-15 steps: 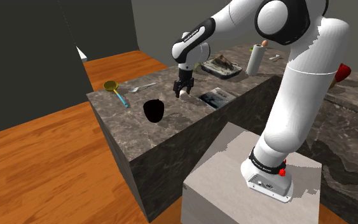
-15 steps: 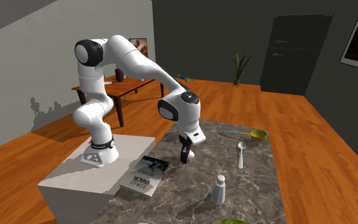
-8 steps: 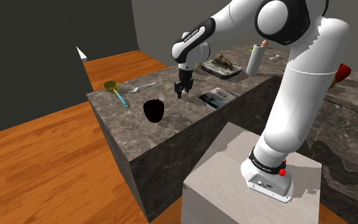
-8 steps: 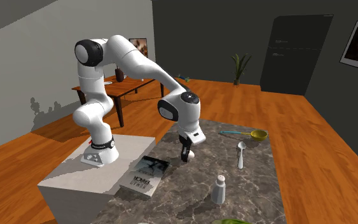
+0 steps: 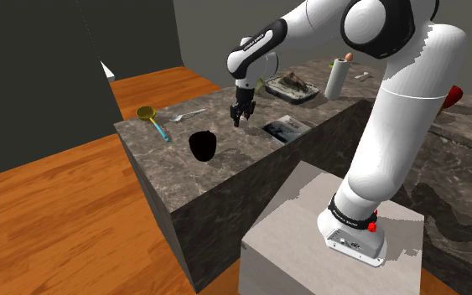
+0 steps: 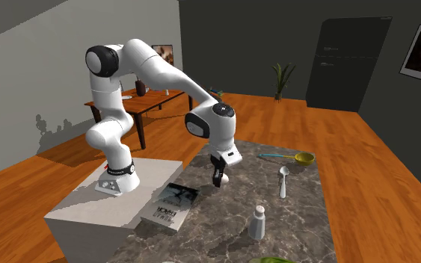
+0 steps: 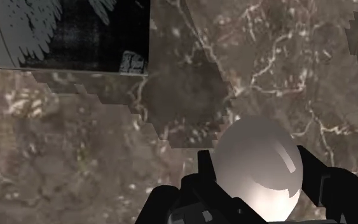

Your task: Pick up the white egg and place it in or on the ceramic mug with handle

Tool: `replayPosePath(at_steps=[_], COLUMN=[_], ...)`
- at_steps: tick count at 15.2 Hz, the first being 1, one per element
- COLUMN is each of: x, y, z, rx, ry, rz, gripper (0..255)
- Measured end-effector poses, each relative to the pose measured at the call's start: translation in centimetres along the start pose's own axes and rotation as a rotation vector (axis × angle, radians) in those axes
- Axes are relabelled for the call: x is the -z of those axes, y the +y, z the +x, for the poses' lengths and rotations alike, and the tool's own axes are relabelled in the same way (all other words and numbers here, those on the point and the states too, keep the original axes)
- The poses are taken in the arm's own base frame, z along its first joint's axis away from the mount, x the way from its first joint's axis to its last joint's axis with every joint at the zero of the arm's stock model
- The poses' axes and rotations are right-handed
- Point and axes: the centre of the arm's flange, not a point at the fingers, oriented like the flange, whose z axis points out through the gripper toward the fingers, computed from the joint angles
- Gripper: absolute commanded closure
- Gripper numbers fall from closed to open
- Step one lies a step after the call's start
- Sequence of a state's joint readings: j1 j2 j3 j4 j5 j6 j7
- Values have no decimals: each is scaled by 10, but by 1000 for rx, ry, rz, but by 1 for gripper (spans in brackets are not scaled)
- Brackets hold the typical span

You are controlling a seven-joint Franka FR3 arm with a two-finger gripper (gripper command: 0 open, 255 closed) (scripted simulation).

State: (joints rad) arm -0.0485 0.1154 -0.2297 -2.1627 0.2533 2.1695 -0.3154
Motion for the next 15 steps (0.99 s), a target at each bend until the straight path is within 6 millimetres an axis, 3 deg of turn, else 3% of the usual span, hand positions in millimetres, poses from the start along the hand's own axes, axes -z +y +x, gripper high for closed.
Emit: replayPosePath(at_steps=[15], x=[76], y=[-15], z=[-4], rx=[0], ry=[0], rz=[0], gripper=[255])
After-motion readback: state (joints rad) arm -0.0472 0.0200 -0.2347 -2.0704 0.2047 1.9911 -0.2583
